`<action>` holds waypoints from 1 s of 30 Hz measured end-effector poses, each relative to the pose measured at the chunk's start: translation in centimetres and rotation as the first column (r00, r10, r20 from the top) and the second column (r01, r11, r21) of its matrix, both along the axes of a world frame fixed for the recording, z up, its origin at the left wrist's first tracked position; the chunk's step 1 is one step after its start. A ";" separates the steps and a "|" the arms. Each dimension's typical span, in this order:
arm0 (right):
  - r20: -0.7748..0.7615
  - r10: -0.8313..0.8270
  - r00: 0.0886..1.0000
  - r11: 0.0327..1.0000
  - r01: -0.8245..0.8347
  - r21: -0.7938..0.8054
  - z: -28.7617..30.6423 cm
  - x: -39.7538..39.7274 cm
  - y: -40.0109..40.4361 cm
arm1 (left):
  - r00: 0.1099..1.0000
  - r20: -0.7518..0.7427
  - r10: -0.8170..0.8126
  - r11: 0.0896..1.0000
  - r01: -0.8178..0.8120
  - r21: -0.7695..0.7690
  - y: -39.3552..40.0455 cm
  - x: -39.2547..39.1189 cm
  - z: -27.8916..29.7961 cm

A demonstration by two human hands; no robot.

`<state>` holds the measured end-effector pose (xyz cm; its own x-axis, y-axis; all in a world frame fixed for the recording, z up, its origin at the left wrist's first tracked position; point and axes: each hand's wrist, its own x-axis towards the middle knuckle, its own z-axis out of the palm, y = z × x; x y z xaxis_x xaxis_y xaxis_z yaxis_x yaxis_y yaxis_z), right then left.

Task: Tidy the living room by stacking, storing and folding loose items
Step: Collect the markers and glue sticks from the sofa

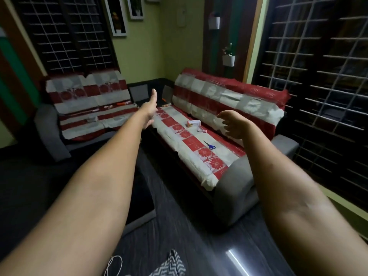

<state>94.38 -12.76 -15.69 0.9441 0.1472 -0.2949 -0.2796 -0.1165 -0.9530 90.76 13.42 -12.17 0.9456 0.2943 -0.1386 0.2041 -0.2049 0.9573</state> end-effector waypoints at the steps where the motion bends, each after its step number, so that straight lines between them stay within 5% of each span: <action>1: 0.010 0.000 1.000 1.000 0.000 0.004 -0.1 1.9 0.5 | 1.000 -0.006 0.001 1.000 -0.001 0.004 0.4 1.9 -0.4; 8: -0.041 0.086 0.995 0.994 -0.088 -0.057 -2.6 15.2 3.6 | 0.998 -0.053 0.038 0.999 -0.039 -0.026 3.0 14.0 -4.5; 17: 0.083 0.221 0.972 0.971 -0.211 -0.116 2.8 40.4 11.1 | 0.980 0.100 0.171 0.983 -0.163 -0.078 9.6 33.4 2.7; 30: 0.010 0.330 0.944 0.934 -0.325 -0.147 0.5 63.3 25.9 | 0.953 0.044 0.300 0.949 -0.293 -0.117 24.0 55.3 -1.5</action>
